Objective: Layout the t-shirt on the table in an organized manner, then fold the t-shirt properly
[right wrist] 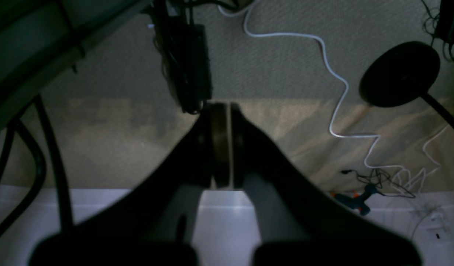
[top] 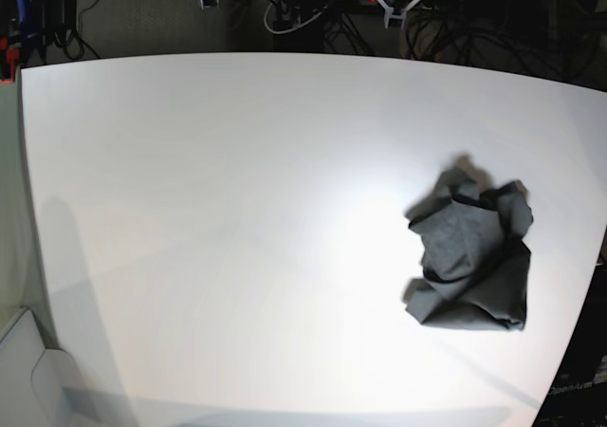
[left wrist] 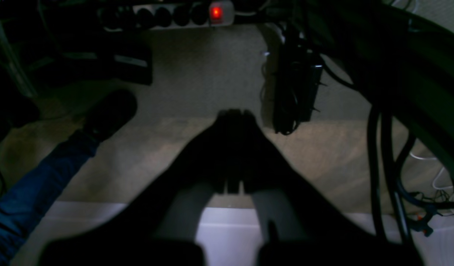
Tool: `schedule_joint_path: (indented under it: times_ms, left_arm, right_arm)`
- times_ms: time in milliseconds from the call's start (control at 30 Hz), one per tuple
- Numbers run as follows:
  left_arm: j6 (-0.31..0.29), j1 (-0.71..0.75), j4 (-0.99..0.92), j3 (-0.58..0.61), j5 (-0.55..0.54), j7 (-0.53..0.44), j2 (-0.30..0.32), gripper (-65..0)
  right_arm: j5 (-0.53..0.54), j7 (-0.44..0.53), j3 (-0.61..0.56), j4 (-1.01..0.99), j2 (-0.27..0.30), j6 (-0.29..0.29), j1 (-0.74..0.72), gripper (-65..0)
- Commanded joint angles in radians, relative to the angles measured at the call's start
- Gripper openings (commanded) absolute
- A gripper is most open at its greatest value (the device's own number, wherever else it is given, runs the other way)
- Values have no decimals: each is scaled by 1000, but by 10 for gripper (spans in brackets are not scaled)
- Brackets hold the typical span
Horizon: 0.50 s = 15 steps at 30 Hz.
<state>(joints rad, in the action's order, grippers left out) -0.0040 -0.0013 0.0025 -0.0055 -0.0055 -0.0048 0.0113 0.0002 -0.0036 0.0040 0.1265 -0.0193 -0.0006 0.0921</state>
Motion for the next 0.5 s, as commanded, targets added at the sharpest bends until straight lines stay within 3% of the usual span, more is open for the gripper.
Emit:
schedule_joint_path:
  times_ms: [0,467]
  left_arm:
    - [2,-4,3,-1,-1,-4,2,-647]
    - [0,8,3,-1,-1,-2,8,-646]
  right_arm:
    - [5,-3,0,2,-3,4,2,-650]
    - [5,-5,-3,3,-1,4,-1,-650]
